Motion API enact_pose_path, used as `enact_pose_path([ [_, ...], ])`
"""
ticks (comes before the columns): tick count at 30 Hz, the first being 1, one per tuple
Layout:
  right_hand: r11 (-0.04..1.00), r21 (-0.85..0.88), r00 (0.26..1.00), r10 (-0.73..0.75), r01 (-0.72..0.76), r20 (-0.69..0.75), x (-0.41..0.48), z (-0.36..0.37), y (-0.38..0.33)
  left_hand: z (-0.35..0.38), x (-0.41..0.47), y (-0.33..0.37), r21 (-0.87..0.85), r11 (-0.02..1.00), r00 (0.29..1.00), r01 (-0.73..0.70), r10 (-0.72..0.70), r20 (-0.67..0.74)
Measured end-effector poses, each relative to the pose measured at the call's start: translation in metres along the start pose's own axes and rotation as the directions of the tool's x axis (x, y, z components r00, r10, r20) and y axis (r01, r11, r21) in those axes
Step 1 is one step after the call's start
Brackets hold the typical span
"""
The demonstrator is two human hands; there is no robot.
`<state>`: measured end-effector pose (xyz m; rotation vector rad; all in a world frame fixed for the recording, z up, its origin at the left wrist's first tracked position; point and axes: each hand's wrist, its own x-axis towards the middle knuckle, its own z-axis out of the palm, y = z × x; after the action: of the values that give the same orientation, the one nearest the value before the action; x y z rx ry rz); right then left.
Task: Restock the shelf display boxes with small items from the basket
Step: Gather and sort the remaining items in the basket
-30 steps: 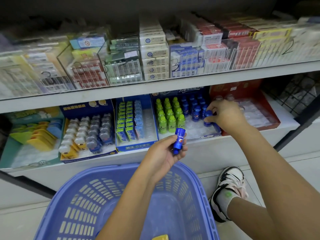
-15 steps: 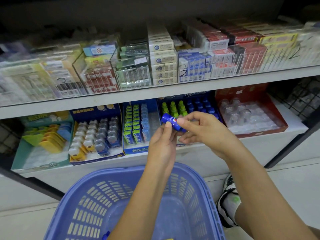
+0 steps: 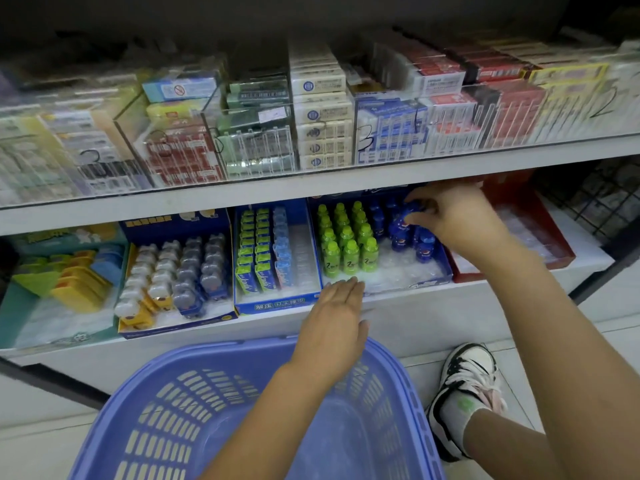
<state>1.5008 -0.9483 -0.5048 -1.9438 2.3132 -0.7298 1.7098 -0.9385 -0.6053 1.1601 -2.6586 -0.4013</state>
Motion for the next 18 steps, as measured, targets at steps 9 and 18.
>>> enact_pose_path([
  [9,0.958,-0.231,0.944,-0.094,0.172,0.316,0.034,0.032,-0.006,0.007,0.001,0.000,0.025,1.000,1.000,0.013,-0.013,0.005],
  [18,0.885,-0.409,0.929,-0.065,0.223,0.365,0.043,0.043,-0.016,0.000,0.004,-0.001,0.010,1.000,0.996,0.012,-0.013,0.086],
])
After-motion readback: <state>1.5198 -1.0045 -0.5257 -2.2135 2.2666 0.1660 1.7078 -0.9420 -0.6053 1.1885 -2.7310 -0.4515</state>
